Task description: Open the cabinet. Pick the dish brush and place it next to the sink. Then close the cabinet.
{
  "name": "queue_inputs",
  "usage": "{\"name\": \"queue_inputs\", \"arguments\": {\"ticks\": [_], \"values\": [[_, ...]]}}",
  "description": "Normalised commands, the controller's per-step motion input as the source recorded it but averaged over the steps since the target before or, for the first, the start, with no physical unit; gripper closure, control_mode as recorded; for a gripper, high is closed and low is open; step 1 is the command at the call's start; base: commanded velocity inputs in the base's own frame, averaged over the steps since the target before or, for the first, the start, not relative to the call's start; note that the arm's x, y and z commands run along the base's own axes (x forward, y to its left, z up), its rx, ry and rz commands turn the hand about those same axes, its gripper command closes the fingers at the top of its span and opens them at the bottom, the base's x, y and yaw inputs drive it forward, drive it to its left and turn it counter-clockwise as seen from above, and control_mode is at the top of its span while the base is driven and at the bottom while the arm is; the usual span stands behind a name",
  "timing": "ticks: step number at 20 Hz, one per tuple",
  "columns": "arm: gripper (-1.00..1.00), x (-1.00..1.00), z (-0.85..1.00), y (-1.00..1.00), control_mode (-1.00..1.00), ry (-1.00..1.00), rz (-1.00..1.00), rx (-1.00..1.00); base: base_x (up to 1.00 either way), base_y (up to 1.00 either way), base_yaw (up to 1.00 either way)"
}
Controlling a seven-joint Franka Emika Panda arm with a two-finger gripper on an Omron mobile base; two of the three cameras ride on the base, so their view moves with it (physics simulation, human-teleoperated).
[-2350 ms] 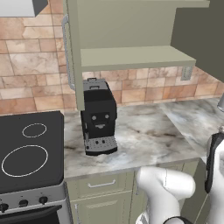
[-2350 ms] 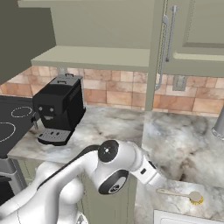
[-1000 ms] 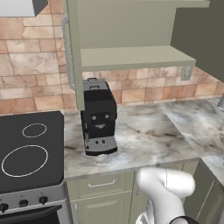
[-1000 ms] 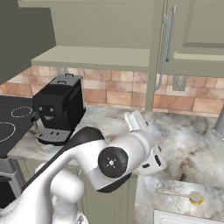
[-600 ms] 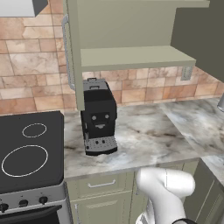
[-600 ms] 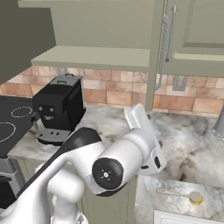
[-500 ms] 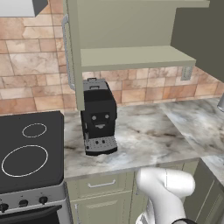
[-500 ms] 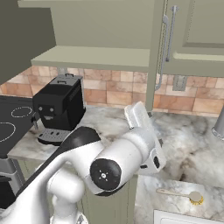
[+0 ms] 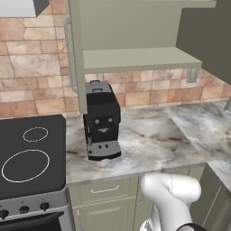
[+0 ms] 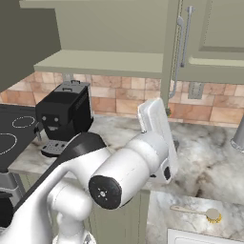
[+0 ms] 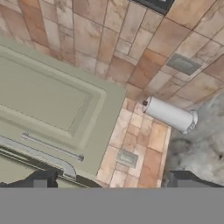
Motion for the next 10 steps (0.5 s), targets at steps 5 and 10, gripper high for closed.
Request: {"name": "queue_inputs", "arguments": {"ticks": [5,10], "values": [[-1.0,-0.03,0.38,-0.21,-1.0,-0.17,0.0,0.12,0.0,0.0,0.0],[-1.0,0.0,0.37,-0.17,-1.0,-0.19,0.0,0.12,0.0,0.0,0.0]]}}
